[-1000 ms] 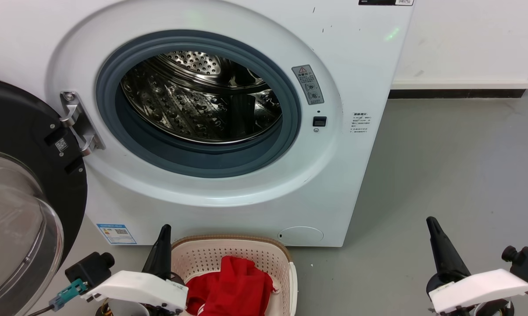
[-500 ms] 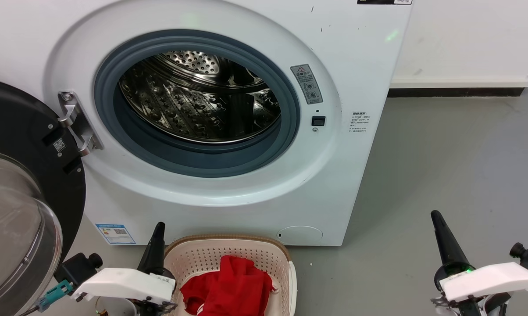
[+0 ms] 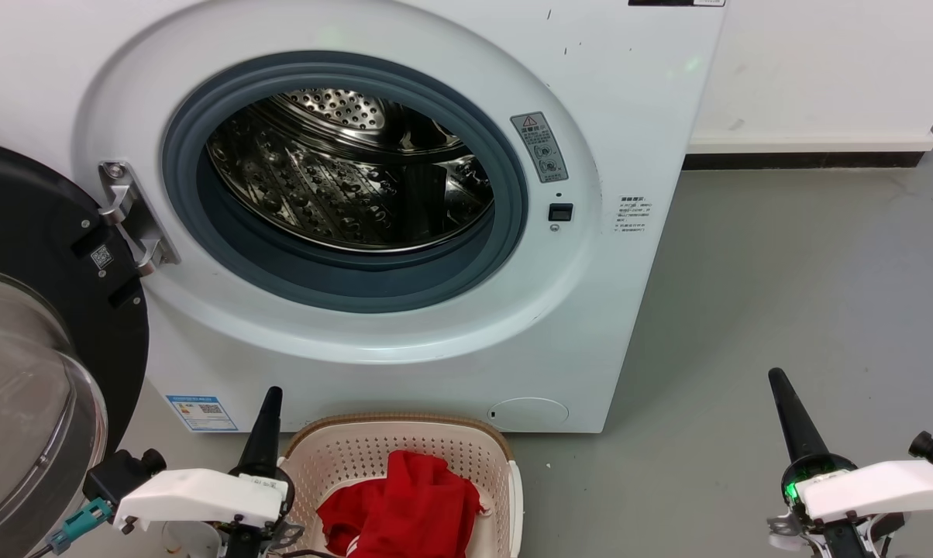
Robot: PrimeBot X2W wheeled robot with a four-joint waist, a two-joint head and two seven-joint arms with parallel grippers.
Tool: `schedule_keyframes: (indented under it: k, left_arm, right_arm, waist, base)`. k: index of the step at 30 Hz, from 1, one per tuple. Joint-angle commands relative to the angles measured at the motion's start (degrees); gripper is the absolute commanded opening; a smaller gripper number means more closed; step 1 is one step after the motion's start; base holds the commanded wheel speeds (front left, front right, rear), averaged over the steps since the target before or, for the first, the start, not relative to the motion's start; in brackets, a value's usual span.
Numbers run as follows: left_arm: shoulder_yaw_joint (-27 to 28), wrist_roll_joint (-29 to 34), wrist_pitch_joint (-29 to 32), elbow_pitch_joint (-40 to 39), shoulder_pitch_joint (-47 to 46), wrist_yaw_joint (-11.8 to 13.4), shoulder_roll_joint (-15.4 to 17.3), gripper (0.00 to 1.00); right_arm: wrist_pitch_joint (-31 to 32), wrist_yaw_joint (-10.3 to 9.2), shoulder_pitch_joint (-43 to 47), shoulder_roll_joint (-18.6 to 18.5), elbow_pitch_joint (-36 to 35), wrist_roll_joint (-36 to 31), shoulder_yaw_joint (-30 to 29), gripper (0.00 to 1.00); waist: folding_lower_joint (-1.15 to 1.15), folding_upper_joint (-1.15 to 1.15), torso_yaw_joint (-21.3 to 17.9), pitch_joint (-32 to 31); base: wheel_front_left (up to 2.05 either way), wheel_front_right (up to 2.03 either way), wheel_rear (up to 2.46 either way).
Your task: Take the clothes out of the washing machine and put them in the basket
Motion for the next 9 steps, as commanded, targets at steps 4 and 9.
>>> schedule_keyframes:
  k: [4,9]
  left_arm:
    - [0.8,-3.2,0.5,0.0,-1.6,-0.8,0.1,0.00]
    - [1.5,-5.9,1.1,0.4,-1.9,-1.2,0.0,0.00]
  right_arm:
    - [0.4,-0.01,-1.8,-0.3,0.3,3.4,-0.4,0.00]
    - [0.8,-0.01,-2.1,-0.2,0.9,6.3,-0.8,0.00]
  waist:
    - [-0.01,0.00,-0.1,0.0]
    - [-0.01,0.00,-0.1,0.1]
  base:
    - [0.00,0.00,0.00]
    - [0.00,0.00,0.00]
